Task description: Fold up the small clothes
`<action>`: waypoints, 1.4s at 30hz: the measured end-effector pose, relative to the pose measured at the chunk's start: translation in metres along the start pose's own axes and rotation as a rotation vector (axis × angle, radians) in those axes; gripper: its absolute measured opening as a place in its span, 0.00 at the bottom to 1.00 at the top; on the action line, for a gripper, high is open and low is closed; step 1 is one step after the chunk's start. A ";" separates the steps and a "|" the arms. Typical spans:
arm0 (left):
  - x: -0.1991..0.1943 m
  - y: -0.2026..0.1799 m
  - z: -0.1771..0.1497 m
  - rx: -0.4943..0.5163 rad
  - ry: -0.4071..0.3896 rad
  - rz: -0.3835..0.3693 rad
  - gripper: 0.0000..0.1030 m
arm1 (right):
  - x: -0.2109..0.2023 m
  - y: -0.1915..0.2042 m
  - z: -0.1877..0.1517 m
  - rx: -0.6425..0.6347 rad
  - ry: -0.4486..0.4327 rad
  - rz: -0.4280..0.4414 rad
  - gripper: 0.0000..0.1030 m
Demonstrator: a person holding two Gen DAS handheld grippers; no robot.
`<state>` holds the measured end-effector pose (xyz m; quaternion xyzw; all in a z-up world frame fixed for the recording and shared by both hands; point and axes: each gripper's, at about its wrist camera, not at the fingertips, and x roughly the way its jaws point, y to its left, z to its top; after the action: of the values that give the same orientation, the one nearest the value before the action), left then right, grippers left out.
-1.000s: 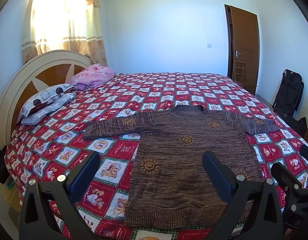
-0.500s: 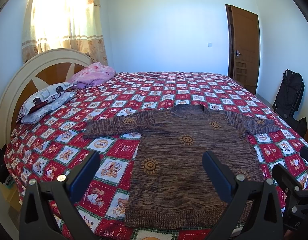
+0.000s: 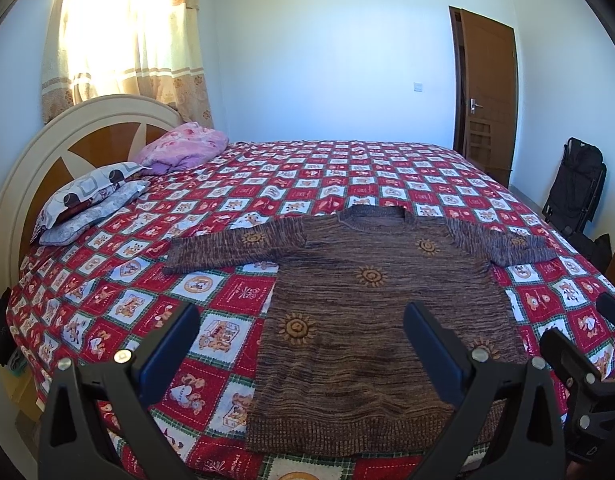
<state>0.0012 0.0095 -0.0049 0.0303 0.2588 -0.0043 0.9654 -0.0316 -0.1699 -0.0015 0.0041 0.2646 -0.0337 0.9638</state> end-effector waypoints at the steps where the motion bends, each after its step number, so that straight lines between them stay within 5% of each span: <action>1: 0.000 -0.001 -0.001 0.003 -0.001 0.000 1.00 | 0.000 0.000 0.000 0.000 0.000 0.000 0.99; 27: 0.033 -0.012 -0.010 0.062 0.087 -0.046 1.00 | 0.037 -0.026 -0.012 0.041 0.055 -0.005 0.99; 38: 0.113 -0.020 0.004 0.188 0.203 -0.049 1.00 | 0.128 -0.125 -0.021 0.203 0.237 -0.044 0.99; 42: 0.145 -0.024 0.023 0.207 0.189 -0.016 1.00 | 0.156 -0.181 -0.011 0.286 0.254 -0.138 0.99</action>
<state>0.1376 -0.0151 -0.0584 0.1278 0.3472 -0.0360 0.9283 0.0850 -0.3598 -0.0888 0.1273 0.3764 -0.1361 0.9075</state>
